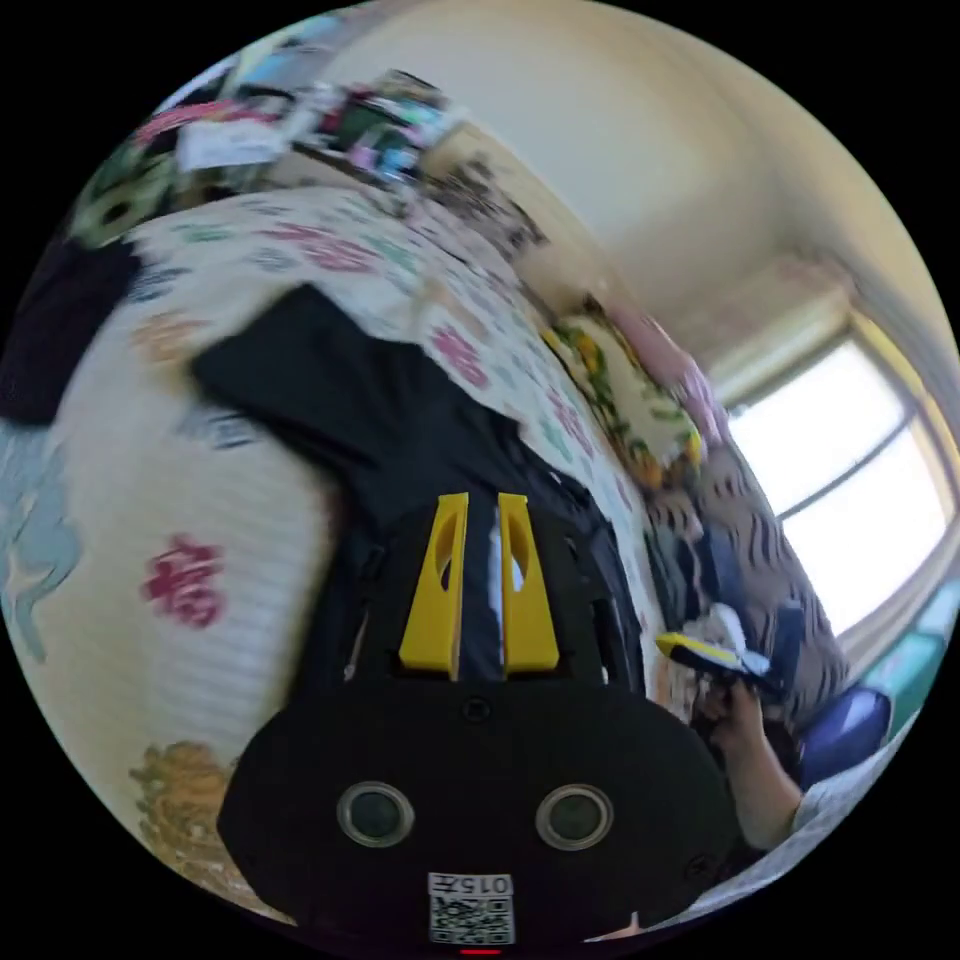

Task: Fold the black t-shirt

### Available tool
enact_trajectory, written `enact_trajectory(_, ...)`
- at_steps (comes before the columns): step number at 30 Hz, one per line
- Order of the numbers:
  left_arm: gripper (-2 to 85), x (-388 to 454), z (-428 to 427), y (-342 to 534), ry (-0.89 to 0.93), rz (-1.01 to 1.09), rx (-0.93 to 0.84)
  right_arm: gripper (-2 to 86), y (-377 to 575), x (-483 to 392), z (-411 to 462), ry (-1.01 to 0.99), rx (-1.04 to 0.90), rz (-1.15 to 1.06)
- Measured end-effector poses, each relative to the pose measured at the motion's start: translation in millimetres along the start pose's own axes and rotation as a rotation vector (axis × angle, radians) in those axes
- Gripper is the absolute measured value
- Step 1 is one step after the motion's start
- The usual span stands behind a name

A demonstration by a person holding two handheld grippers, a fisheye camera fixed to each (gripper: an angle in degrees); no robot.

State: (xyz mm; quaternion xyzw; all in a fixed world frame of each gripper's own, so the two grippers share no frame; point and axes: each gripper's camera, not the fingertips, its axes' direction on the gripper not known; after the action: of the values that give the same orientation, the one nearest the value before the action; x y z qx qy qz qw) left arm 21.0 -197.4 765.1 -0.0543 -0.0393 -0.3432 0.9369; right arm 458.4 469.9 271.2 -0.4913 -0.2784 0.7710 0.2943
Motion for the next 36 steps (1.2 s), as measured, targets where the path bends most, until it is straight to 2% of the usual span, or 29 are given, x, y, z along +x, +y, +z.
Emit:
enact_trajectory(3,6.5,-70,-42,-7,-0.031,-0.168,0.134,2.0,-49,-40,1,-0.052,0.022,-0.106)
enact_trajectory(8,8.2,-131,-48,-30,0.018,-0.242,0.221,5.2,-153,-139,38,-0.142,-0.011,-0.320)
enact_trajectory(11,1.7,-155,-38,-38,0.084,-0.252,0.209,6.9,-208,-193,60,-0.129,0.016,-0.393)
enact_trajectory(13,0.6,-176,-39,-33,0.177,-0.274,0.233,7.1,-243,-220,74,-0.150,0.011,-0.407)
enact_trajectory(14,0.3,-188,-41,-28,0.250,-0.279,0.259,7.4,-266,-237,86,-0.147,-0.004,-0.419)
enact_trajectory(19,-0.3,-201,-51,-27,0.236,-0.264,0.256,11.1,-341,-299,148,-0.008,-0.104,-0.447)
enact_trajectory(22,-0.2,-206,-56,-26,0.228,-0.261,0.258,10.9,-375,-314,181,0.080,-0.174,-0.394)
enact_trajectory(27,-0.1,-212,-64,-23,0.227,-0.262,0.258,0.3,-401,-321,214,0.094,-0.327,-0.341)
enact_trajectory(30,-0.2,-213,-67,-23,0.247,-0.268,0.252,-0.7,-405,-321,200,0.100,-0.295,-0.375)
enact_trajectory(32,-0.3,-209,-71,-27,0.247,-0.254,0.224,-0.9,-409,-308,169,0.015,-0.219,-0.359)
enact_trajectory(36,-0.4,-162,-103,-36,0.237,-0.006,0.213,-0.9,-408,-269,112,-0.141,-0.134,-0.345)
